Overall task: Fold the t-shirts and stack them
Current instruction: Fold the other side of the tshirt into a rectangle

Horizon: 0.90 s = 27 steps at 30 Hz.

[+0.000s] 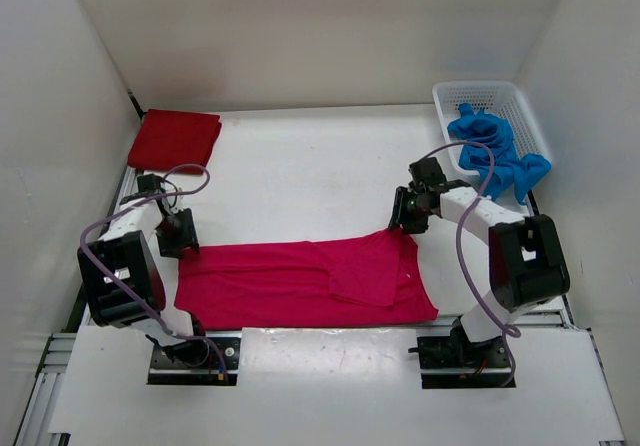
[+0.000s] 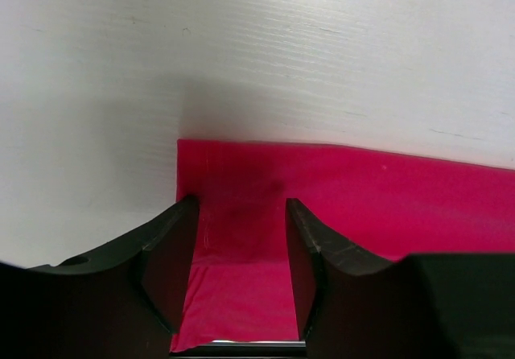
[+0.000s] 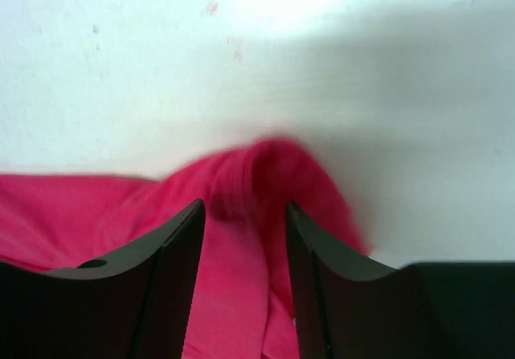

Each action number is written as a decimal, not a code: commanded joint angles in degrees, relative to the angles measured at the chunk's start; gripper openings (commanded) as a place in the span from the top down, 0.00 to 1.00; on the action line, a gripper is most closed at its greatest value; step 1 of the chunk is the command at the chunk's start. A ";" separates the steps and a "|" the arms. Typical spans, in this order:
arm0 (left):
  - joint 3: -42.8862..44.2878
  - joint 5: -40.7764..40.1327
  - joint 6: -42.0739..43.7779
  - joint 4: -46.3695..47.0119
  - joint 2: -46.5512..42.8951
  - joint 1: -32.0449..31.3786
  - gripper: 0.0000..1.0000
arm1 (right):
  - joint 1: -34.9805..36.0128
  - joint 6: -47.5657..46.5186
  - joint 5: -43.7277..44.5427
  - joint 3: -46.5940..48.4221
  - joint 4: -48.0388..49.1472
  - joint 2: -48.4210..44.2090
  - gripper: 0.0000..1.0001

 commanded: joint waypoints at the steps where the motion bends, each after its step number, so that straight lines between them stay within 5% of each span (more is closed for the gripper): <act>1: 0.50 1.07 0.10 1.90 0.66 0.25 0.42 | -1.03 0.08 -0.89 2.54 1.47 3.34 0.53; 4: 1.20 1.07 0.10 1.91 1.71 0.25 0.45 | -1.04 0.08 -0.89 3.06 1.46 4.83 0.65; 8: 1.73 -0.68 0.10 2.44 2.86 0.25 0.47 | -2.35 0.08 -0.02 4.82 1.46 6.07 0.99; 9: 1.73 -0.69 0.10 3.05 2.86 0.25 0.47 | -2.36 0.86 0.59 4.82 1.46 6.07 1.00; 21: 0.67 -2.88 0.10 3.05 2.86 0.25 0.48 | -7.63 5.44 0.52 2.54 3.31 5.18 1.00; 27: 0.15 -2.88 0.10 3.05 2.25 0.25 0.46 | -7.63 4.22 0.51 1.48 3.31 3.18 0.67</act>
